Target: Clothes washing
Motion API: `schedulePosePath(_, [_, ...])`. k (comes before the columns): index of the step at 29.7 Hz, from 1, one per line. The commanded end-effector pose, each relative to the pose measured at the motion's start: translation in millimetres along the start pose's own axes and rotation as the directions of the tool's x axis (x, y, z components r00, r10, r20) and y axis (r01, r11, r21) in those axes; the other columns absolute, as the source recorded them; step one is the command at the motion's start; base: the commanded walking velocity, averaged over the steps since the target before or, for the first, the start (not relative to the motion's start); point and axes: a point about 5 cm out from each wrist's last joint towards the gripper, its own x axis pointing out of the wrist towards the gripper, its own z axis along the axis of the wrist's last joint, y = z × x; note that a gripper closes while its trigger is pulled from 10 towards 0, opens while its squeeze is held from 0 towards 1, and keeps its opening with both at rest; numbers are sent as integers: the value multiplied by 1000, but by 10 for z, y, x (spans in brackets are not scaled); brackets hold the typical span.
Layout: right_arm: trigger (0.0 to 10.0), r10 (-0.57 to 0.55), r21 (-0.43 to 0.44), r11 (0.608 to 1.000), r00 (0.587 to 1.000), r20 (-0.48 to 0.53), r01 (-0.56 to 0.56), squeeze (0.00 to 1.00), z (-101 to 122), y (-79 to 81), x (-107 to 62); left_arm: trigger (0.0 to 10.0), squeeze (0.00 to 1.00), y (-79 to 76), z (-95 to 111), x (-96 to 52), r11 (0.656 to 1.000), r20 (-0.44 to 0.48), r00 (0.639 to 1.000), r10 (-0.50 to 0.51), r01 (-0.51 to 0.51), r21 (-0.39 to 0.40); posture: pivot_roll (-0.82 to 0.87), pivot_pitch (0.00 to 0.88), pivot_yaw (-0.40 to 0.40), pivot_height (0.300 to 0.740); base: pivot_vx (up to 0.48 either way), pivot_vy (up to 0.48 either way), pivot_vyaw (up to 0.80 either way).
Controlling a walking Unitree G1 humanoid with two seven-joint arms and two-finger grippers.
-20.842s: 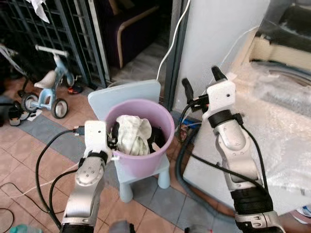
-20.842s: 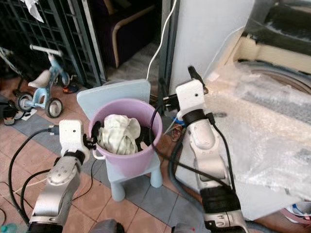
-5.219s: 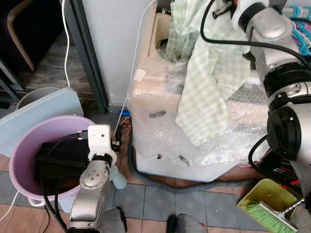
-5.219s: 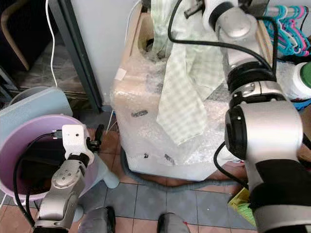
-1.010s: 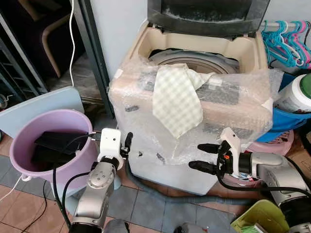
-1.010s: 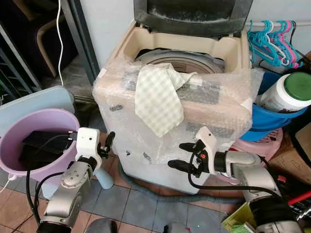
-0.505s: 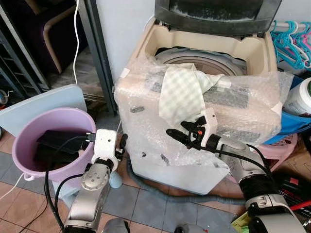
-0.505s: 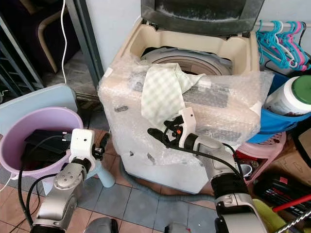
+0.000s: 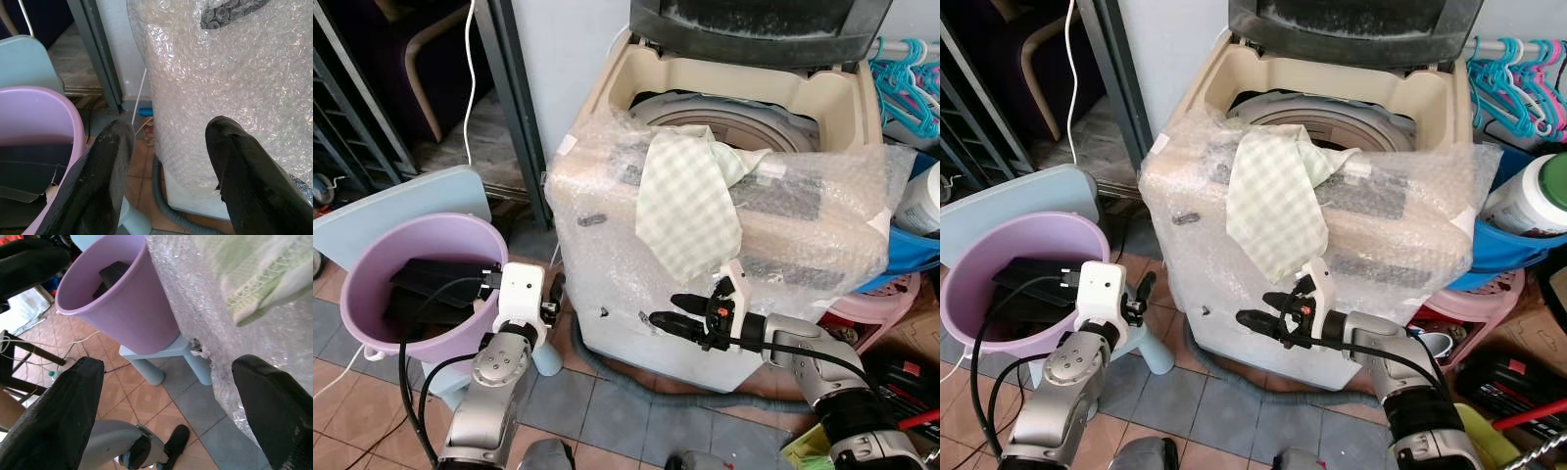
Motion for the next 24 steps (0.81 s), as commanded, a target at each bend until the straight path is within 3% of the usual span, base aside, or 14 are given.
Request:
schedulePosePath(1, [10000, -76, -29, 997, 997, 23, 77, 0, 64, -78, 11, 10000, 0, 21, 6, 0, 1000, -6, 1000, -1, 1, 14, 17, 69, 29, 740, 0, 0, 0])
schedulePosePath(3, [10000, -173, -44, 983, 979, 109, 178, 0, 268, -173, 43, 10000, 0, 20, 11, 9, 1000, -5, 1000, -1, 1, 14, 18, 66, 29, 740, 0, 0, 0])
schedulePosePath(6, [10000, -224, -46, 970, 952, 208, 239, 0, 536, -200, 54, 10000, 0, 13, 18, 14, 1000, -4, 1000, 0, 0, 16, 22, 63, 27, 740, 0, 0, 0])
schedulePosePath(11, [10000, -183, -68, 976, 951, 251, 205, 0, 662, -148, 57, 10000, 0, 15, 32, 17, 1000, 3, 1000, 5, -5, 15, 25, 61, 25, 740, 0, 0, 0])
schedulePosePath(18, [10000, -33, -132, 989, 964, 265, 70, 0, 789, -68, -43, 10000, 0, 23, 28, 18, 1000, -1, 1000, 7, -7, 16, 18, 57, 26, 740, 0, 0, 0])
schedulePosePath(24, [10000, 142, -162, 980, 975, 170, -114, 0, 732, 45, -232, 10000, 0, 8, 29, 50, 1000, -5, 1000, -2, 2, 21, 5, 50, 29, 740, 0, 0, 0])
